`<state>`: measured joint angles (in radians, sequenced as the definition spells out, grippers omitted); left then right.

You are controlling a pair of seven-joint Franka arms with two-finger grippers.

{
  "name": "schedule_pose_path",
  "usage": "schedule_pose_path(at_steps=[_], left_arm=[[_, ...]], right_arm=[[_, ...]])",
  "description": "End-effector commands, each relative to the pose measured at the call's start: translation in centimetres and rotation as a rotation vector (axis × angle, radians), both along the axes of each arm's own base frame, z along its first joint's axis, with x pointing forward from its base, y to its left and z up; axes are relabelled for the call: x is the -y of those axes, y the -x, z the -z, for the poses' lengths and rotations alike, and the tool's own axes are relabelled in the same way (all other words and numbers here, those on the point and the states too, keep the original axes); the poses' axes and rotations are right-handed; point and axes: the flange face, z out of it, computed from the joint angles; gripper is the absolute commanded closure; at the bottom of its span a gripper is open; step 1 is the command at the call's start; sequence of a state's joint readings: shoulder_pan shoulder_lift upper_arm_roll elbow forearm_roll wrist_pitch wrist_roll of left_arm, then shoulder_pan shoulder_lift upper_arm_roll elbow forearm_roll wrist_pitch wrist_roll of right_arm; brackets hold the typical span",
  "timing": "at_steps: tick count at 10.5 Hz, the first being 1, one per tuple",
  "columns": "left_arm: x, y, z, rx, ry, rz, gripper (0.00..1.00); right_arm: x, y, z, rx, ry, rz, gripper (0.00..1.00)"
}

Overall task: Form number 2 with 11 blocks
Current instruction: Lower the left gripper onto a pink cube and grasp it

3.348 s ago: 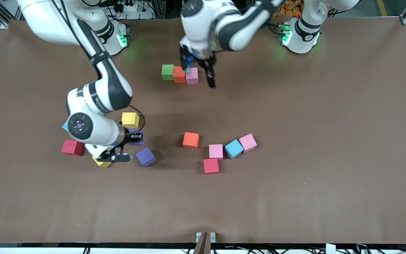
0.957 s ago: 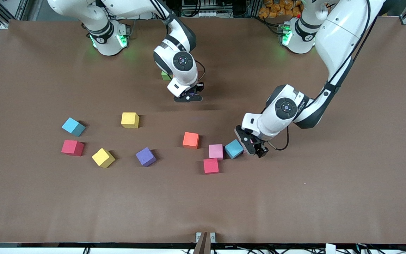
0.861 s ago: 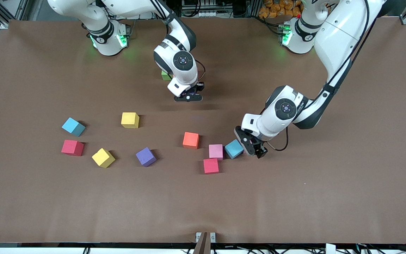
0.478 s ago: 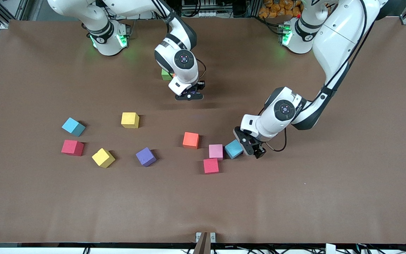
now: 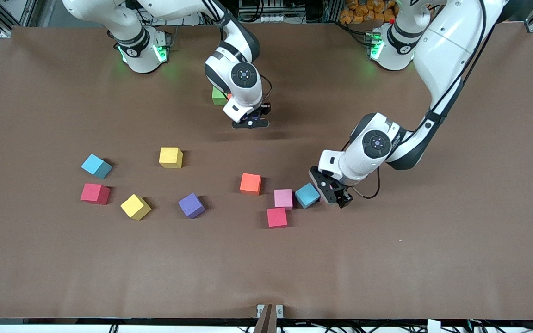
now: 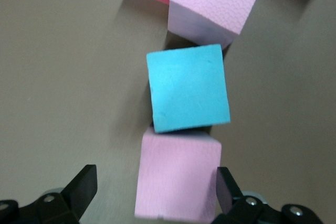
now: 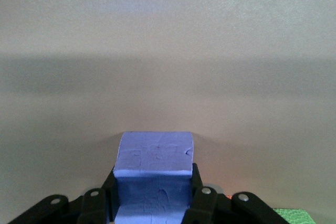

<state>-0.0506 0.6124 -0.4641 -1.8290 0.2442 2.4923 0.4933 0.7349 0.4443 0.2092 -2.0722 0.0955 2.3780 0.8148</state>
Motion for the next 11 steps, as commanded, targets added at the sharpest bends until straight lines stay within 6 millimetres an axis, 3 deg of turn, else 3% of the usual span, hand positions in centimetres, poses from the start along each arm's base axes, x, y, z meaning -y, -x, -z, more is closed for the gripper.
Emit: schedule_pose_path(at_steps=[1,10,11], left_arm=[[-0.4,0.9,-2.1,-0.018,-0.047,0.021,0.00],[1.2,1.8,1.0,-0.015,-0.051,0.110,0.00],[1.4,1.8,1.5,0.002,-0.039,0.117,0.00]], right_arm=[[0.6,1.6,0.5,-0.010,0.016,0.006,1.00],[0.6,2.6,0.8,-0.019,0.020,-0.002,1.00],[0.8,2.3,0.8,-0.021,0.023,0.004,0.63]])
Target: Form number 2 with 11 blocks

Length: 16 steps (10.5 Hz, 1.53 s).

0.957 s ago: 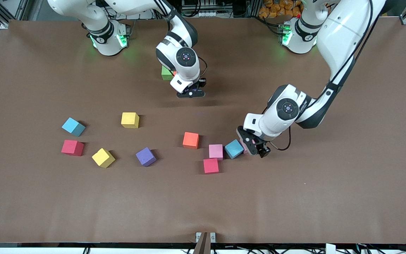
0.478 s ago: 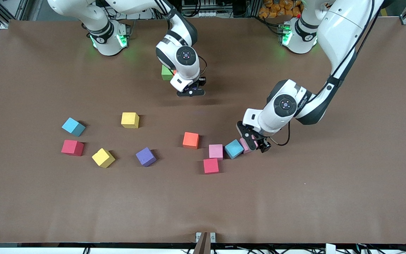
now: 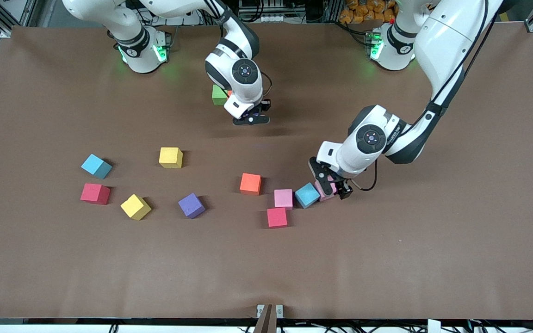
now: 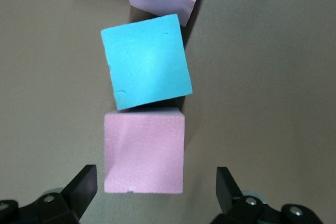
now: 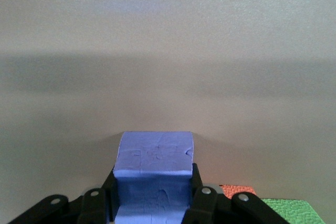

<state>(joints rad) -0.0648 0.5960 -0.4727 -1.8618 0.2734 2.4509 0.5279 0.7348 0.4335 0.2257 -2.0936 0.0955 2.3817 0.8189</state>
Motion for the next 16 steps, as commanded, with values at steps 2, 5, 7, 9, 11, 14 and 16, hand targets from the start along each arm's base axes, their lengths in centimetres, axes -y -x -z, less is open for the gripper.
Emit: schedule_pose_path(at_steps=[2,5,7,9,11,14,16], left_arm=[[0.0,-0.5,1.6,0.046,0.002,0.047,0.00],[-0.2,-0.6,2.1,0.049,0.008,0.045,0.00],[-0.2,-0.6,2.1,0.048,0.008,0.045,0.13],[-0.4,-0.7,2.1,0.048,0.007,0.055,0.74],[-0.4,-0.7,2.1,0.047,0.006,0.049,0.96],[-0.5,-0.5,0.8,0.052,-0.010,0.060,1.00],[-0.4,0.2,-1.1,0.018,-0.066,0.080,1.00]], right_arm=[[0.8,1.1,0.7,-0.010,0.020,0.009,0.00],[0.8,1.1,0.6,-0.008,0.020,0.009,0.00],[0.8,0.3,-0.9,0.008,0.006,0.018,0.00],[1.0,-1.4,-2.5,0.029,-0.018,0.047,0.00],[1.4,-5.7,-5.4,0.047,-0.049,0.102,0.00],[6.1,-14.6,-8.5,0.100,-0.105,0.110,0.00],[9.8,-20.0,-9.1,0.144,-0.148,0.015,0.00]])
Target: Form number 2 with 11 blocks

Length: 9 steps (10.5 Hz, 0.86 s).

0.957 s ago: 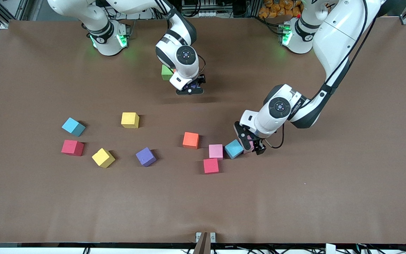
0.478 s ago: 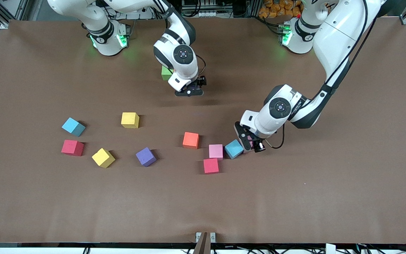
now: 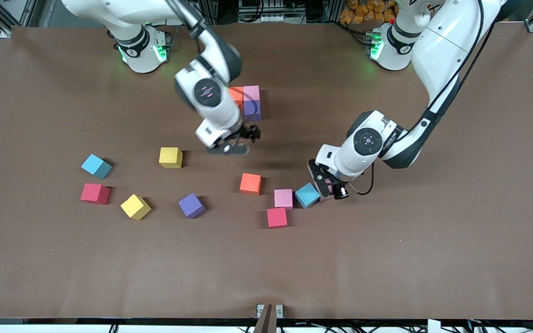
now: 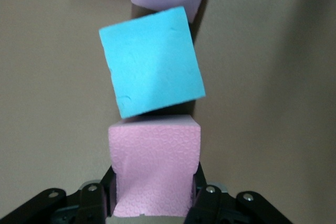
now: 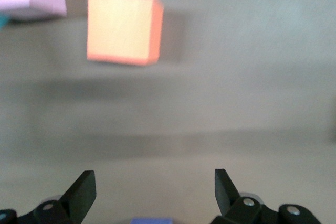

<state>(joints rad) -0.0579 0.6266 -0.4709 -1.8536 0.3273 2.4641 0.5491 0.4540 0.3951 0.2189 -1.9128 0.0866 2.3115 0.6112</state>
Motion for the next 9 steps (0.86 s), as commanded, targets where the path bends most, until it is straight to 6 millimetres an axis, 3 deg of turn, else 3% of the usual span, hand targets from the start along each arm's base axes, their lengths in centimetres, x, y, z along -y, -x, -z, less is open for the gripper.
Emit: schedule_pose_path(at_steps=[1,4,5,7,9], left_arm=[[0.7,1.0,-3.3,-0.004,-0.054,0.043,1.00],[2.2,1.6,-6.0,-0.082,0.001,-0.123,1.00],[2.9,1.6,-6.6,-0.089,0.013,-0.211,1.00],[5.4,2.5,-8.7,-0.104,0.042,-0.425,1.00],[8.9,4.8,-10.5,-0.139,0.062,-0.728,1.00]], right_arm=[[3.3,-6.2,-0.3,0.056,-0.025,-0.115,0.00],[5.5,-12.9,1.2,0.147,0.008,-0.236,0.00],[5.9,-14.1,2.1,0.171,0.032,-0.321,0.00],[8.8,-16.1,3.2,0.201,0.070,-0.484,0.00],[10.5,-16.8,3.8,0.199,0.074,-0.568,0.00]])
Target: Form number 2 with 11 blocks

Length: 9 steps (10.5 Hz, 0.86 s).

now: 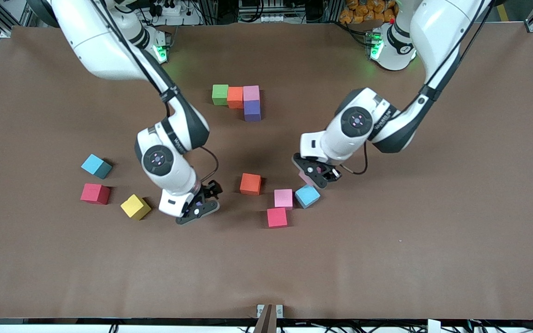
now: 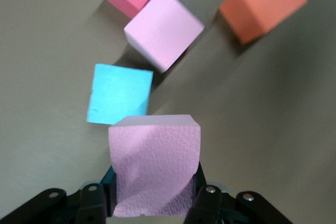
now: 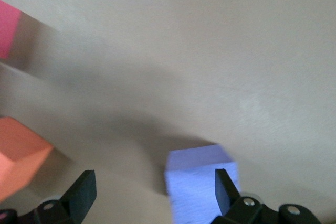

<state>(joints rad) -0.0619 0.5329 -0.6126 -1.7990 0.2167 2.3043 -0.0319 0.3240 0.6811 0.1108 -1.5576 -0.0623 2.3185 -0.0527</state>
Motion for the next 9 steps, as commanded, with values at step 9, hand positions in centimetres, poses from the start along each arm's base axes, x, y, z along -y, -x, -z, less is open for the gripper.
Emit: schedule_pose_path(at_steps=[9], left_arm=[[15.6,14.0,0.6,-0.107,-0.097,-1.064,1.00]], right_arm=[[1.8,-0.8,3.2,-0.011,0.029,-0.057,0.00]])
